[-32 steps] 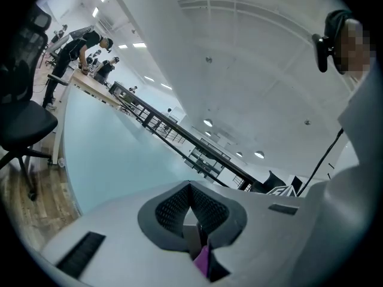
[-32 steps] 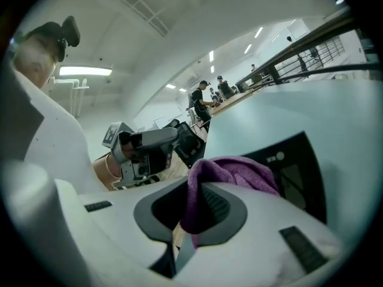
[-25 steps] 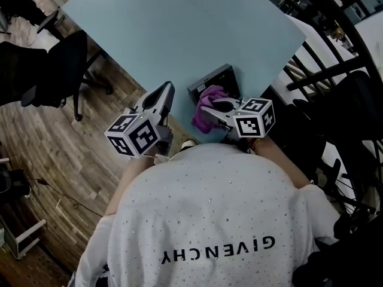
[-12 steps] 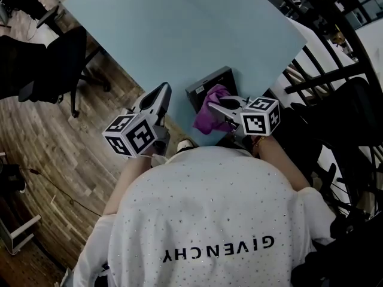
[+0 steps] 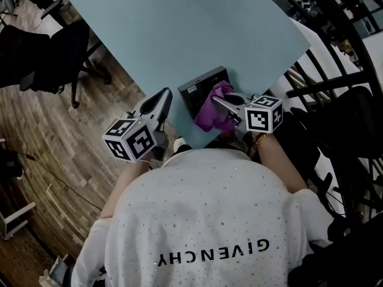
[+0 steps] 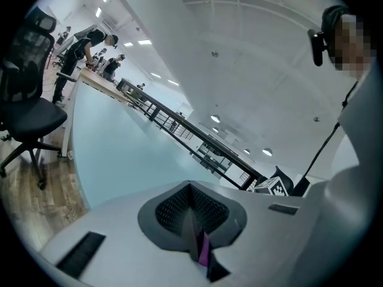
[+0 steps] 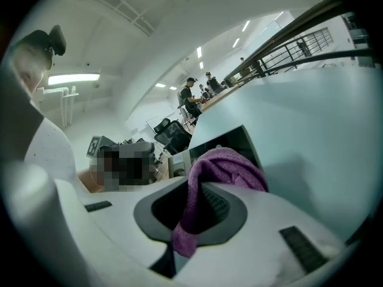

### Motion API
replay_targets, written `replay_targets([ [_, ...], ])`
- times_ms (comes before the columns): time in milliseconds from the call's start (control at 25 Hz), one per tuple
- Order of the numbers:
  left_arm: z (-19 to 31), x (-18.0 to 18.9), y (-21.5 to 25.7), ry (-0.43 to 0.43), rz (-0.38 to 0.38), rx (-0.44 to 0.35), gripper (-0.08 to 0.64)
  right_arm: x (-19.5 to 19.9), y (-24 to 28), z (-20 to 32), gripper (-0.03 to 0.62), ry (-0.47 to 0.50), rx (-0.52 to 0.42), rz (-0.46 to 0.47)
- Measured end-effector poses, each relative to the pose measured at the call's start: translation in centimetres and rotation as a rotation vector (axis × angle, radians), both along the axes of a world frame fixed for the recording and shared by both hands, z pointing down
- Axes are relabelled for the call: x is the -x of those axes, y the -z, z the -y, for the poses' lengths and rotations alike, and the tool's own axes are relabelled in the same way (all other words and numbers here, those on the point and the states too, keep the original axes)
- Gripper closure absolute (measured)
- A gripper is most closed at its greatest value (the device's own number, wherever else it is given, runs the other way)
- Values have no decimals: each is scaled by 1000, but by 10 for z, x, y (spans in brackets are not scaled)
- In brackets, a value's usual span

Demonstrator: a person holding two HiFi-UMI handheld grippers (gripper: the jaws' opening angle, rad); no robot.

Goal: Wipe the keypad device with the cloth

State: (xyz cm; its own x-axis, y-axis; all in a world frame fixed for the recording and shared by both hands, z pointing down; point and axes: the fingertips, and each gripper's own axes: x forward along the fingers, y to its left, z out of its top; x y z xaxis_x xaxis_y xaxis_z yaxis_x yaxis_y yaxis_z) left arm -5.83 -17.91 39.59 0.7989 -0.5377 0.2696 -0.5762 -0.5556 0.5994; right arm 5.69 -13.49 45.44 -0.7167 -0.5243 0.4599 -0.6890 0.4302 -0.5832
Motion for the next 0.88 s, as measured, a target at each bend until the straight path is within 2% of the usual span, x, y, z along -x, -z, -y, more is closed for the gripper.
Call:
replay_targets([
  [360, -28, 8, -10, 139, 49, 44, 560, -35, -3, 1, 566, 1, 33, 46],
  [600, -51, 9, -11, 257, 46, 51, 560, -53, -6, 2, 566, -1, 27, 89],
  [880, -86, -8, -9, 301, 17, 60, 560, -74, -13, -1, 566, -44, 27, 188],
])
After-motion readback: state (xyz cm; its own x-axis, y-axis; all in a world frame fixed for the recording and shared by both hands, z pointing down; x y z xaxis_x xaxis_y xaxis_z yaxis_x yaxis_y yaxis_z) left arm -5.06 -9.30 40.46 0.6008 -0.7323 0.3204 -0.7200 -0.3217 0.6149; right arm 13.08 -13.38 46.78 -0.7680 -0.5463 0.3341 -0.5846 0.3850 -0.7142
